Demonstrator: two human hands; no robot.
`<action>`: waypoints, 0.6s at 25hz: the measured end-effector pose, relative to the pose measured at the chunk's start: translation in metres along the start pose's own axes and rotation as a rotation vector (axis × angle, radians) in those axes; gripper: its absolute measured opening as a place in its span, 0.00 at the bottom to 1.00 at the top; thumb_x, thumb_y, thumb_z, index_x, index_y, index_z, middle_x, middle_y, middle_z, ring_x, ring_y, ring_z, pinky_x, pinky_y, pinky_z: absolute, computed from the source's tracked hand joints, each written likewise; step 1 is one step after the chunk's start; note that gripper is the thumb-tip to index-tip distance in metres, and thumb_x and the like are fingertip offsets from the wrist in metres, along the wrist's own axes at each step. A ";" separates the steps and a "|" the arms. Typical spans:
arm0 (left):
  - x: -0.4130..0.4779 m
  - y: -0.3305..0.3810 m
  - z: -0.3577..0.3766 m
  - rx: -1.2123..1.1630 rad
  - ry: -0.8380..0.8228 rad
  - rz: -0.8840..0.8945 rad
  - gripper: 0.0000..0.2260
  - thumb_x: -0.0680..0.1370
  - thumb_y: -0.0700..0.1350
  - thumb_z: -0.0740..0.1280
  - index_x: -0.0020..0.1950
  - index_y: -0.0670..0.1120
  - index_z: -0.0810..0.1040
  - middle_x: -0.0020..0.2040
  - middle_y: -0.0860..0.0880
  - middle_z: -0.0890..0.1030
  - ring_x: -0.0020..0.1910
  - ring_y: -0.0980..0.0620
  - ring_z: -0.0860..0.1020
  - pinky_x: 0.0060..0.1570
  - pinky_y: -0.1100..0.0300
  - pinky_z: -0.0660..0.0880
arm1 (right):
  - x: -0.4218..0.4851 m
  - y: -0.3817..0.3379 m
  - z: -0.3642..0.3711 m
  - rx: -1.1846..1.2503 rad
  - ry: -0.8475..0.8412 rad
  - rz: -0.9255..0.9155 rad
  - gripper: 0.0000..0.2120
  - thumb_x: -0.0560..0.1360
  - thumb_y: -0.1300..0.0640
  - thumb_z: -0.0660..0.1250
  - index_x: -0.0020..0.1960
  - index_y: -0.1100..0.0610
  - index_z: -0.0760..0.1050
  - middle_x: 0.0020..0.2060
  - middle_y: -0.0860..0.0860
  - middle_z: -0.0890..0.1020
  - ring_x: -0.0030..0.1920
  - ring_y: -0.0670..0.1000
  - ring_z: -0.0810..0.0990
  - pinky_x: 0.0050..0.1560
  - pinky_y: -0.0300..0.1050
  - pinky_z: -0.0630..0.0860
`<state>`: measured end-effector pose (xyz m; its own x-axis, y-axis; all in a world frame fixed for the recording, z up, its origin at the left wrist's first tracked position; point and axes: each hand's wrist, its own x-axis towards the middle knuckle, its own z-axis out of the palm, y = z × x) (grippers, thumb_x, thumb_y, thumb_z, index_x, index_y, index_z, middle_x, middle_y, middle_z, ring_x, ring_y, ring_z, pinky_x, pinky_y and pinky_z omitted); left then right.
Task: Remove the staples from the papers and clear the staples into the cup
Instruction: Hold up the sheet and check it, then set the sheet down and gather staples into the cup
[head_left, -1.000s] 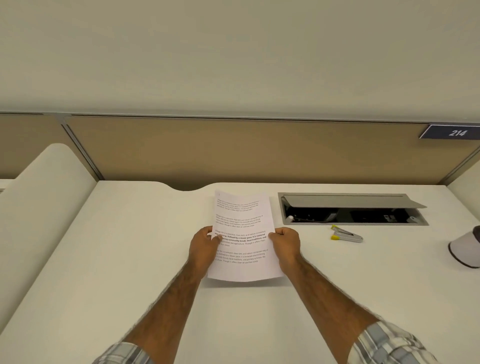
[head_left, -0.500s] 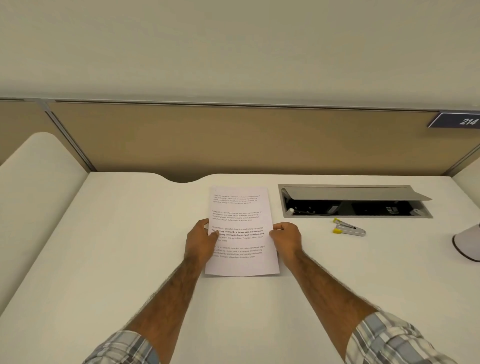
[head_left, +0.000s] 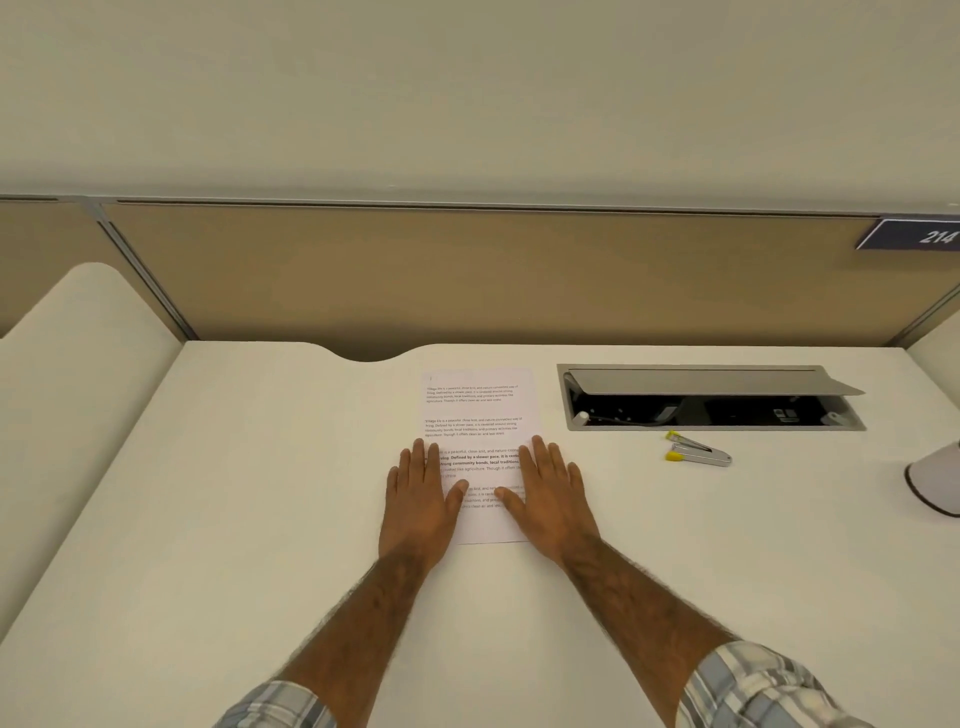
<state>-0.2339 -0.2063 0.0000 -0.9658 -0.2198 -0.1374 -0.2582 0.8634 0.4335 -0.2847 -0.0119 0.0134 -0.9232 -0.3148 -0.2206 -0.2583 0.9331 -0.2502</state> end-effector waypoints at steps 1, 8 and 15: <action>-0.003 -0.002 0.001 0.014 -0.001 0.017 0.32 0.86 0.60 0.49 0.85 0.47 0.43 0.86 0.48 0.42 0.84 0.48 0.41 0.81 0.52 0.38 | -0.002 0.000 -0.001 0.021 -0.001 0.003 0.37 0.80 0.34 0.47 0.81 0.54 0.43 0.81 0.52 0.42 0.80 0.54 0.41 0.79 0.57 0.43; -0.033 0.004 0.000 0.064 -0.001 0.068 0.42 0.76 0.72 0.30 0.84 0.48 0.37 0.84 0.50 0.35 0.83 0.50 0.36 0.79 0.53 0.32 | -0.042 0.013 -0.010 0.085 0.027 0.082 0.43 0.73 0.29 0.37 0.81 0.52 0.41 0.81 0.52 0.43 0.80 0.53 0.41 0.79 0.54 0.44; -0.076 0.056 0.001 0.103 -0.027 0.178 0.51 0.66 0.74 0.19 0.84 0.48 0.36 0.83 0.50 0.32 0.82 0.49 0.33 0.77 0.54 0.29 | -0.119 0.056 -0.029 0.009 0.085 0.205 0.49 0.66 0.27 0.27 0.81 0.51 0.38 0.81 0.52 0.42 0.80 0.55 0.40 0.78 0.56 0.41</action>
<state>-0.1752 -0.1409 0.0336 -0.9947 -0.0483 -0.0909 -0.0780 0.9297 0.3599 -0.1974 0.0833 0.0526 -0.9769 -0.1028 -0.1871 -0.0609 0.9742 -0.2173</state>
